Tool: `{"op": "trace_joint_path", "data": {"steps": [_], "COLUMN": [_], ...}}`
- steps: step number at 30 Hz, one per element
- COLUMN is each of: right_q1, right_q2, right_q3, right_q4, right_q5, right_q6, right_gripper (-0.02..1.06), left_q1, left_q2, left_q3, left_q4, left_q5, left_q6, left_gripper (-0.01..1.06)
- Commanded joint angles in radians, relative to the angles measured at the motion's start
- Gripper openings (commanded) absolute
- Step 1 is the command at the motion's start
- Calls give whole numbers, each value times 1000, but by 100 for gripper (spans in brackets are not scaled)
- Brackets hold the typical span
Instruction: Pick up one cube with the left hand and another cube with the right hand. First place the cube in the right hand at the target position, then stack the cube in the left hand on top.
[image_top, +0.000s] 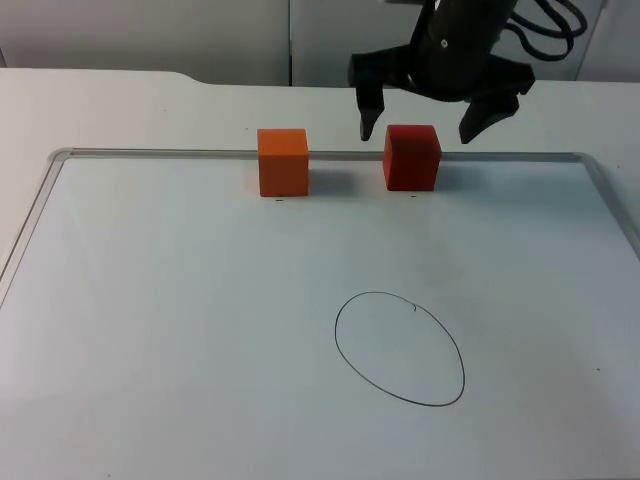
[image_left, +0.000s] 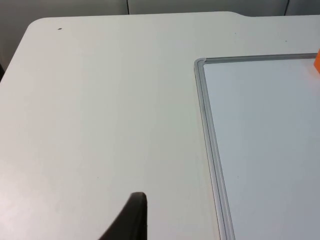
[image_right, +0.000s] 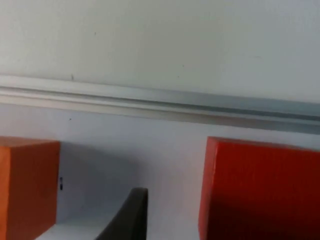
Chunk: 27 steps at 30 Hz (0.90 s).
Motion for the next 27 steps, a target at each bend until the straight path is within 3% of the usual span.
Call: {"op": "trace_joint_path", "data": {"steps": [1,7,12,15,16,19,20,23,27], "right_q1": [5,5,5,5,5,5,5,5,5], "right_q2": [19,35,35,41,41,41,41,31,-20], "right_q3": [-9,-9,-9,-9,-9,-12,-12,-12,-25], "right_q4": [-21,-24,-46,-44,-44,-42,-42,-47,-42], "right_q5": [-15,-19,-25,-25,-25,-23,-23,-18,9], "right_q6": [26,40,71,76,76,78,78,78,30], "right_gripper": [102,99,88,69,69,36,36,-1,0], "left_q1": [3,3,3,3,3,3,3,3,3], "left_q2": [-3,-3,-3,-3,-3,-3,-3,-3,-3], "left_q3": [7,7,7,7,7,7,7,7,7], "left_q4": [-5,-5,-7,-7,-7,-7,-7,-7,-7], "left_q5": [-11,-11,-11,-11,-11,-11,-11,-11,-11], "left_q6": [-6,-6,0,0,0,0,0,0,0], "left_gripper": [105,105,105,105,105,105,105,105,105]}}
